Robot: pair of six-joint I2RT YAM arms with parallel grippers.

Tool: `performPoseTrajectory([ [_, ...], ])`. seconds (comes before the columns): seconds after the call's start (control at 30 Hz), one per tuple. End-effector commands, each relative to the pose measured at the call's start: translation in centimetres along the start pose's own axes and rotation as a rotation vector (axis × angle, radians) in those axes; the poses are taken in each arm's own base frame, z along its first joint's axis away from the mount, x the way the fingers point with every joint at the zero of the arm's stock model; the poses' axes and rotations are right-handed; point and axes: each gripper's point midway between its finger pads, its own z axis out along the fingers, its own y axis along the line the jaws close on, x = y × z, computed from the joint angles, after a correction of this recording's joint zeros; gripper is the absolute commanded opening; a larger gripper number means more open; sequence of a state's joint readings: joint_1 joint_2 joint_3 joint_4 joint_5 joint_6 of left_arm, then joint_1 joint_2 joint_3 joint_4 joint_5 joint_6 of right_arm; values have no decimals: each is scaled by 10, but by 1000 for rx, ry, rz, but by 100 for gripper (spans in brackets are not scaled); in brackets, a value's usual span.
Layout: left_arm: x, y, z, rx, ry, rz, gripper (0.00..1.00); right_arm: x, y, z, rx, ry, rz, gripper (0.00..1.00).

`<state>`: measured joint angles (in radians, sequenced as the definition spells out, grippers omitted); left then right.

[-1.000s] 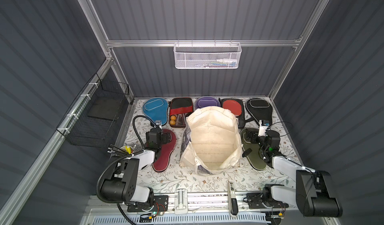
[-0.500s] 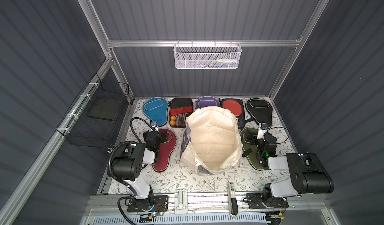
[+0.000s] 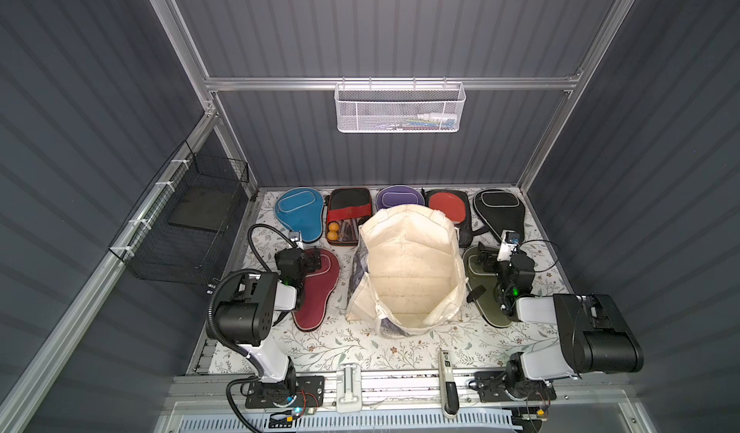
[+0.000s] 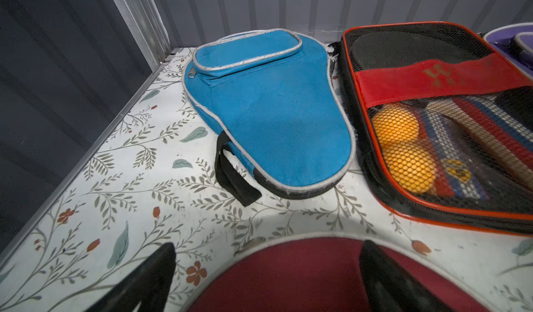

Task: Remove the ping pong set from the canvas bag
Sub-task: Reset both arms

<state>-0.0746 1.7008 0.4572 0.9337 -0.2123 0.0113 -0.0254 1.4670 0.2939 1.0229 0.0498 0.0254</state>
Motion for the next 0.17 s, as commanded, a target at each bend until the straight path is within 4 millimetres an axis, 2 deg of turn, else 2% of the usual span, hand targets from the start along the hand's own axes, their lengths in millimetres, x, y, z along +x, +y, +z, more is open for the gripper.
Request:
performPoseTrajectory([
  [0.0,5,1,4,-1,23,-7,100,-6,-3,2,14,-12,11,99],
  [0.13,5,1,4,0,22,-7,100,-5,-3,6,-33,15,38,99],
])
